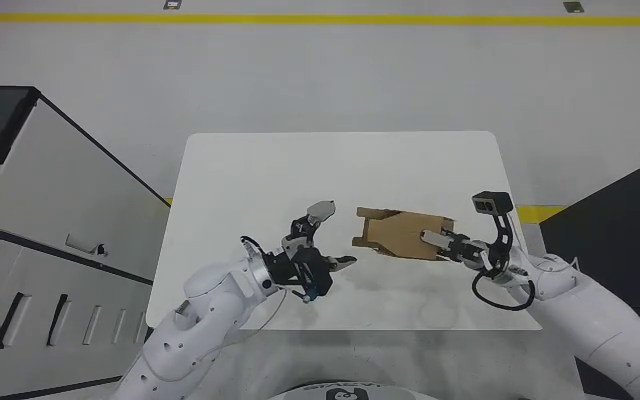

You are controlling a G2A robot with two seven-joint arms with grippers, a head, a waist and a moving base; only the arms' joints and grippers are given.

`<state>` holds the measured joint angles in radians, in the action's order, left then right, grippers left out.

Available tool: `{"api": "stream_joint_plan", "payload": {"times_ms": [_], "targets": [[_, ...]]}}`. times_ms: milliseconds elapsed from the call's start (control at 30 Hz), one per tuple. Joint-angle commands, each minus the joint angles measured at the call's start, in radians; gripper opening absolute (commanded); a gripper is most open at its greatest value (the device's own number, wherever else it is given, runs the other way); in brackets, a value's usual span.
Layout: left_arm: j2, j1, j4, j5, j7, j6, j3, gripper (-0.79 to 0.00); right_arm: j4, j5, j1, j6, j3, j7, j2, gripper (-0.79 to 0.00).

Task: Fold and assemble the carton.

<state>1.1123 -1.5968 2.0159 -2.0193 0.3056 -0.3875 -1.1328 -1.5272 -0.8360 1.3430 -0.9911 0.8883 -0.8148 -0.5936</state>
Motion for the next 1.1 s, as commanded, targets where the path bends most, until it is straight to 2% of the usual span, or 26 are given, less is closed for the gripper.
{"api": "stream_joint_plan", "payload": {"times_ms": [0,367,600,700,767,833,1033,1067], "targets": [[-0.002,-0.008,0.003,0.007,0.000,0.004,-0.007,0.000,-0.002,-0.064,0.003,0.017,-0.001,-0.031,-0.002,-0.785],[-0.005,-0.021,0.024,0.056,-0.001,0.004,-0.017,0.000,-0.036,-0.294,0.034,0.189,0.046,-0.204,-0.014,-0.785],[-0.005,-0.020,0.024,0.054,-0.002,0.007,-0.019,0.000,-0.033,-0.300,0.036,0.193,0.049,-0.208,-0.016,-0.785],[-0.005,-0.020,0.028,0.059,-0.004,0.017,-0.016,0.000,-0.054,-0.287,0.044,0.235,0.049,-0.190,-0.023,-0.785],[-0.005,-0.020,0.031,0.068,0.000,0.019,-0.018,-0.092,-0.029,-0.289,0.046,0.251,0.049,-0.202,-0.029,-0.785],[-0.006,-0.022,0.034,0.074,0.002,0.018,-0.022,-0.296,-0.017,-0.304,0.047,0.264,0.050,-0.220,-0.035,-0.785],[-0.009,-0.024,0.039,0.080,-0.002,0.012,-0.026,-0.431,0.028,-0.369,0.054,0.265,0.069,-0.253,-0.051,-0.785],[-0.009,-0.024,0.039,0.079,-0.002,0.010,-0.026,-0.486,0.028,-0.369,0.054,0.265,0.069,-0.253,-0.051,-0.785]]}}
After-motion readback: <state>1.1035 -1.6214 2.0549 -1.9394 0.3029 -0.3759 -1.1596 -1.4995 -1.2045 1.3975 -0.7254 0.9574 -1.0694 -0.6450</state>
